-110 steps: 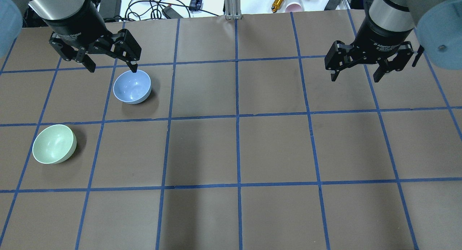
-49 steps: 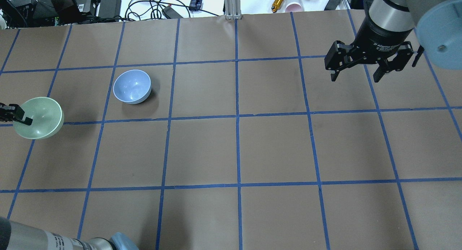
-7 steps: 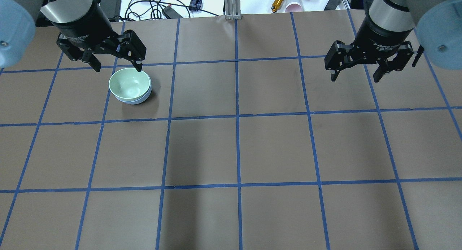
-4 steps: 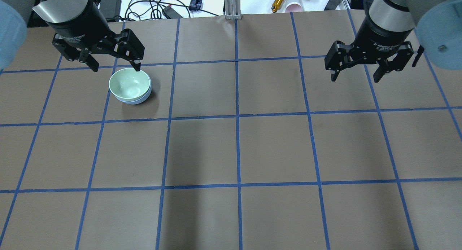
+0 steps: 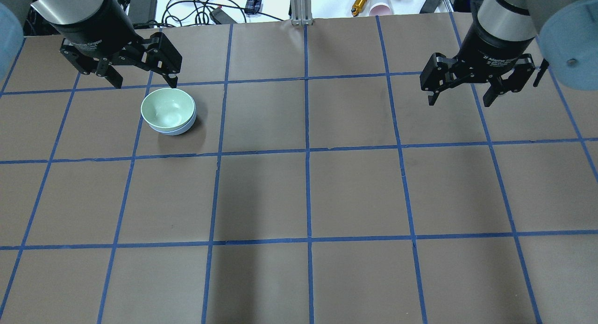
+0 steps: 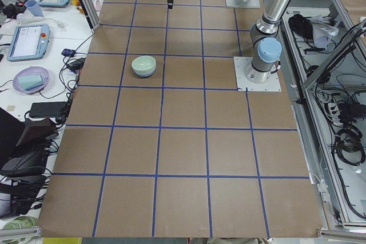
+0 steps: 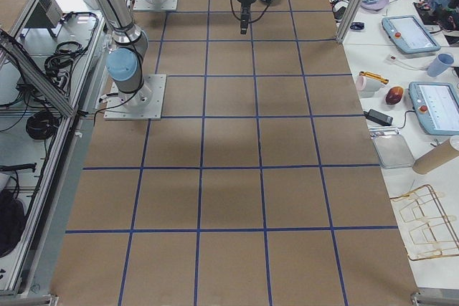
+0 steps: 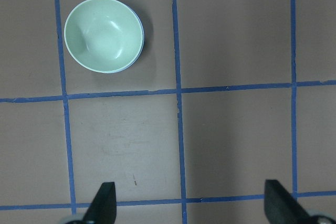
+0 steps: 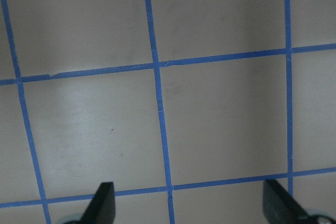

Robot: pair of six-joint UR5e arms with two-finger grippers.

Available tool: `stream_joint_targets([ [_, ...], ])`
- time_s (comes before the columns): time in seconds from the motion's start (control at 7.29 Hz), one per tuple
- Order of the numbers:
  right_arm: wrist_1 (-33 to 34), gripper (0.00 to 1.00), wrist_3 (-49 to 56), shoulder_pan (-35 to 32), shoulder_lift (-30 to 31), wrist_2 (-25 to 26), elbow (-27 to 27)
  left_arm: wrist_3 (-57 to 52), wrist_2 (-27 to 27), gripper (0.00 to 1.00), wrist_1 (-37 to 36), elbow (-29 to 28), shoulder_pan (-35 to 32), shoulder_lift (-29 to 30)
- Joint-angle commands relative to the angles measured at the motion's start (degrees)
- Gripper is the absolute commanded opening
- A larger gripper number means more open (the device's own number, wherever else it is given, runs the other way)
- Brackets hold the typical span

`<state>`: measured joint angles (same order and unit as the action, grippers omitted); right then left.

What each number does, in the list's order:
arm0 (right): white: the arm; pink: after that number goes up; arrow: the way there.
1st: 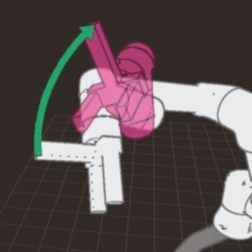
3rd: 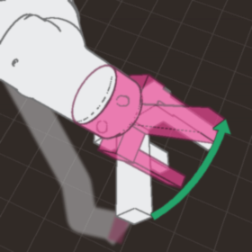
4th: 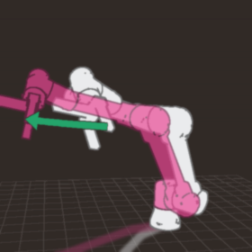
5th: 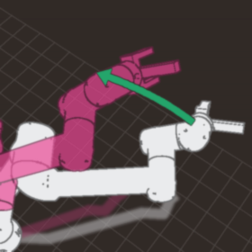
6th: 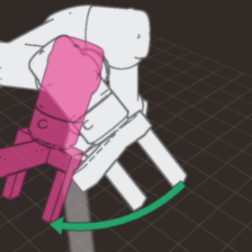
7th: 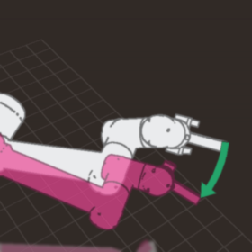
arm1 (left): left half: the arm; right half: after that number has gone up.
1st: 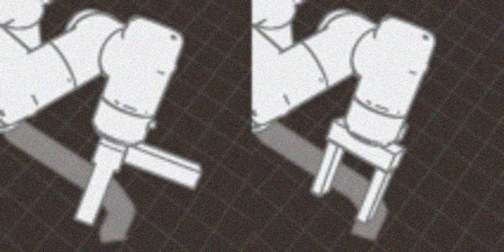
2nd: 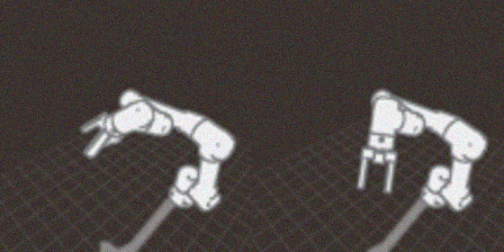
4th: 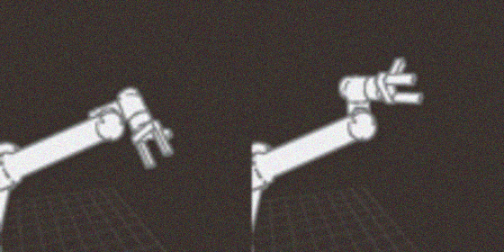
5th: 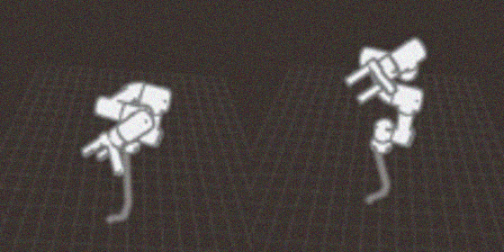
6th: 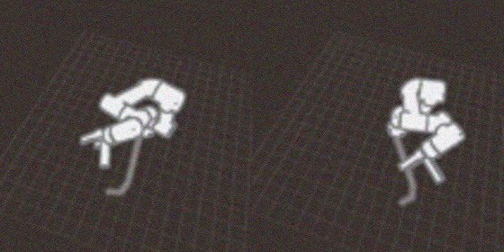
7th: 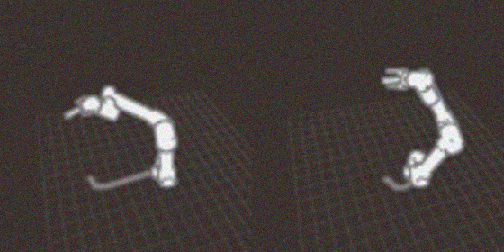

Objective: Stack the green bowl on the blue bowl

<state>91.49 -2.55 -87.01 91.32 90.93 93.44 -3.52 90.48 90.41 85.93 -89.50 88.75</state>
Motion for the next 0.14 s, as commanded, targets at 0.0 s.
stream_joint_targets([
  [0.0,0.00,1.00,0.00,0.00,0.00,0.04,-0.01,-0.78,0.05,1.00,0.02,-0.06,0.11,-0.07],
])
